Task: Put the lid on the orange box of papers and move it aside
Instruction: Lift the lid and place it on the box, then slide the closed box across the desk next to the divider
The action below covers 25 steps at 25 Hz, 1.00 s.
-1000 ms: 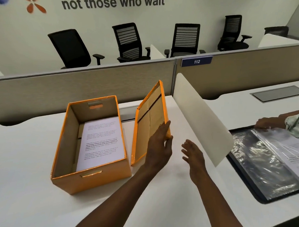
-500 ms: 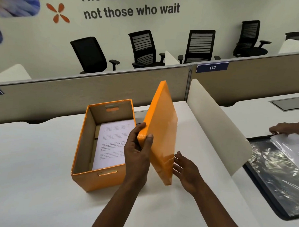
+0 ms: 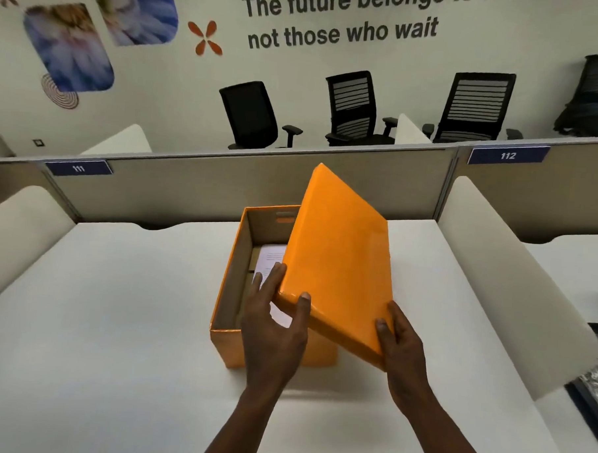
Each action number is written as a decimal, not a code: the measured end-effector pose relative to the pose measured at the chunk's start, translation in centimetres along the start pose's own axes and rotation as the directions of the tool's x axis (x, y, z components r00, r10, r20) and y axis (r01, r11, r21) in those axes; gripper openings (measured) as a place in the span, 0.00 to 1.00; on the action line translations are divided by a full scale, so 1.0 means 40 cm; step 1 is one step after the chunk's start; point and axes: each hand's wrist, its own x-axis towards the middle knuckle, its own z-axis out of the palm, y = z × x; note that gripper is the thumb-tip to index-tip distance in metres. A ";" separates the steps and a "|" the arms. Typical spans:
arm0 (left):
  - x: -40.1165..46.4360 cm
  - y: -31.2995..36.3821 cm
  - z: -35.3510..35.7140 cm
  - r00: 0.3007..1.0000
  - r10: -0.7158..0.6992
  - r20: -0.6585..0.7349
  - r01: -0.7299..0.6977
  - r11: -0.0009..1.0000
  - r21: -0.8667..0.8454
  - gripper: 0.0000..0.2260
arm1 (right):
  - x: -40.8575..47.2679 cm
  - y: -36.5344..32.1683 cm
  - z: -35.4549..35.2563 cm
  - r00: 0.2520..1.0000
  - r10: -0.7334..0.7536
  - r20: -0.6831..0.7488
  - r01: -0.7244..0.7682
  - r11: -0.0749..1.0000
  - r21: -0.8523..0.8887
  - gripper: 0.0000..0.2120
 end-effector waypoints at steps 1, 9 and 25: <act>0.005 -0.017 -0.020 1.000 0.000 -0.029 0.001 0.999 0.032 0.26 | 0.001 -0.005 0.017 1.000 -0.006 0.007 0.006 1.000 -0.016 0.35; 0.041 -0.194 -0.164 0.977 -0.152 -0.148 0.175 0.972 0.158 0.18 | 0.022 -0.048 0.158 0.985 -0.104 0.139 0.136 0.961 -0.242 0.30; 0.141 -0.351 -0.227 0.946 -0.306 0.104 0.299 0.951 0.080 0.23 | 0.027 -0.070 0.261 0.984 -0.148 0.102 0.178 0.879 -0.443 0.28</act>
